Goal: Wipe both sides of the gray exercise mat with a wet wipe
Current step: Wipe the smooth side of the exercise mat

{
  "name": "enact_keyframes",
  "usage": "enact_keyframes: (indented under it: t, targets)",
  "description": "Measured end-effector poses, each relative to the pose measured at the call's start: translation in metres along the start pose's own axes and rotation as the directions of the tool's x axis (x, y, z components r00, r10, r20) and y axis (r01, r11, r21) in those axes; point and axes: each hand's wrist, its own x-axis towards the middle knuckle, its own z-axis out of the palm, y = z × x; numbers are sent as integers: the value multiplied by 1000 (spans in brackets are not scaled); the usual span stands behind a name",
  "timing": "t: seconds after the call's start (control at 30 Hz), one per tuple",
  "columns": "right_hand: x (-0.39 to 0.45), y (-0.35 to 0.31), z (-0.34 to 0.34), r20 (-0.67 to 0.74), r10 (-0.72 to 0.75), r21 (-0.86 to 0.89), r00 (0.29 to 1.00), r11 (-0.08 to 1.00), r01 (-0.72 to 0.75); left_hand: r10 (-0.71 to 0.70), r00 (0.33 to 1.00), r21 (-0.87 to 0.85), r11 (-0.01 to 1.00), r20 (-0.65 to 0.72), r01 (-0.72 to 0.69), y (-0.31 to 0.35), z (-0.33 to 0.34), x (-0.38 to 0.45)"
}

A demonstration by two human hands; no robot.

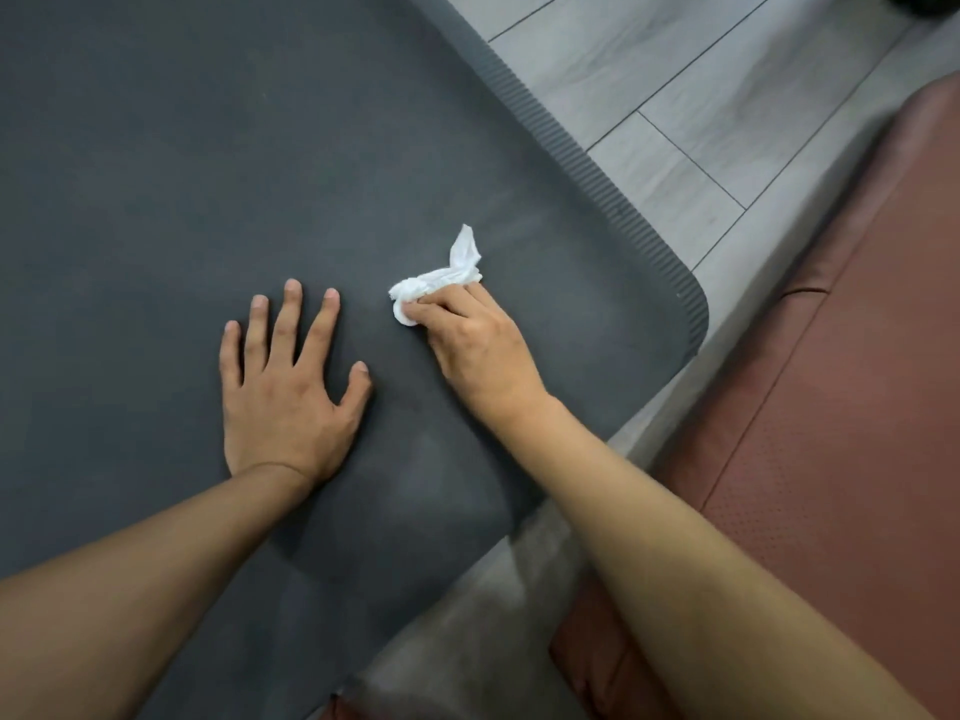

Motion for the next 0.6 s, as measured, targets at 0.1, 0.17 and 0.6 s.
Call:
enact_keyframes:
  t: [0.1,0.17,0.6]
  targets:
    - [14,64,-33,-89,90,-201,992,974,-106,-3,1000,1,1000,0,3,0,0,1]
    - [23,114,-61,-152,327,-308,933,881,-359,-1,1000,-4,1000,-3,1,0,0,1]
    - [-45,3,-25,20,42,-47,999,998,-41,-10,1000,-20,1000,4,10,3,-2,0]
